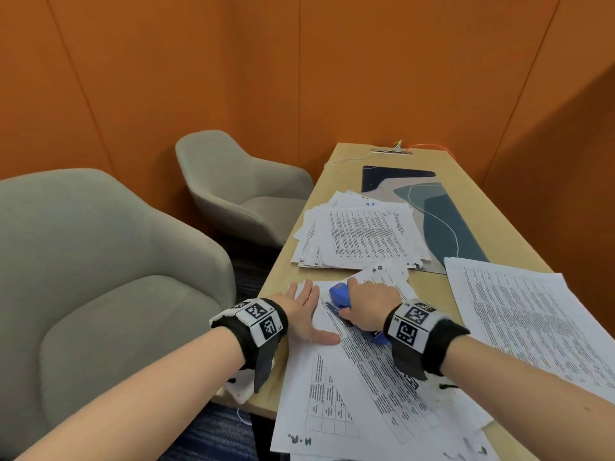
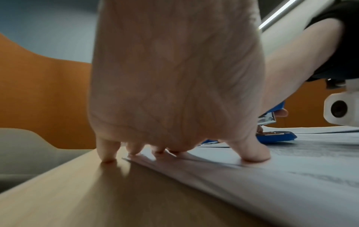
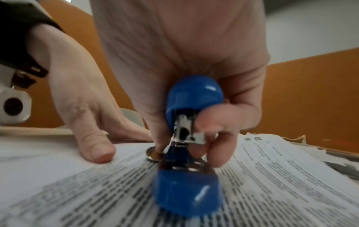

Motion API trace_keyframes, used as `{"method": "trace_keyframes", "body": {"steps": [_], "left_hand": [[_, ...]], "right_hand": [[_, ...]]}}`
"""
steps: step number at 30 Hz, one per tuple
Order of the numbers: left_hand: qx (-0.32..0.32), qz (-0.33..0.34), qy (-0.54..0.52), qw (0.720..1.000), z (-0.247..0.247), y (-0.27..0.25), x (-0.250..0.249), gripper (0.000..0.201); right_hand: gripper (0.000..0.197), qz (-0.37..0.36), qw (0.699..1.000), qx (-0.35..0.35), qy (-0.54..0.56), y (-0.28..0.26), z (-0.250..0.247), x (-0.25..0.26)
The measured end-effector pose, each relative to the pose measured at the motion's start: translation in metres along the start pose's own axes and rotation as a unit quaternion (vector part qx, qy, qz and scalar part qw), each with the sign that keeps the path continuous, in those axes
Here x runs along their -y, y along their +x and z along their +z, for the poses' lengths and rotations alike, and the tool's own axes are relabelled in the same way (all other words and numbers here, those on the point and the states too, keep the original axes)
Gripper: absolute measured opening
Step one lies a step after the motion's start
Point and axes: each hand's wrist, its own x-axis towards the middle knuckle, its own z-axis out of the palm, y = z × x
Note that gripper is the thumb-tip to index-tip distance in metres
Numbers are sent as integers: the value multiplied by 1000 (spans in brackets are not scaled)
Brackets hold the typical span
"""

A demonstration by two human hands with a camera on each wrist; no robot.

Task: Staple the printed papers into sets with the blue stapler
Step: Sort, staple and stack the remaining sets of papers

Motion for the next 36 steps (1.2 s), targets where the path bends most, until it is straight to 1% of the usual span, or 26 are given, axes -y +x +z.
{"method": "trace_keyframes", "body": {"steps": [4,13,16,23,28,32,34,36], "left_hand": [[3,0,10,1000,-1,1,-1,115],[8,-3,26,1000,-2,3,-2,116],[6,-4,31,999,-2,3,-3,116],[-1,1,34,999,0,3,-2,115],[9,-15,37,999,-2,4,-3,115],[8,-17,30,999,-4,1,-4,115],[14,-24,23,999,-5,0,-5,116],[4,-21,27,999,-6,-2,-4,116]], "right_hand": [[47,4,1000,10,2,3,-4,-1],[45,-10,1000,18,15,3,-7,-2],[37,-14,1000,24,13,5,-11,0],[39,23,999,23,24,5,-5,10],[43,35,998,13,44,4,-2,16],[41,13,999,18,48,5,-9,14],[42,-1,996,36,78,4,-10,8],[43,-16,991,59,121,0,-12,1]]}}
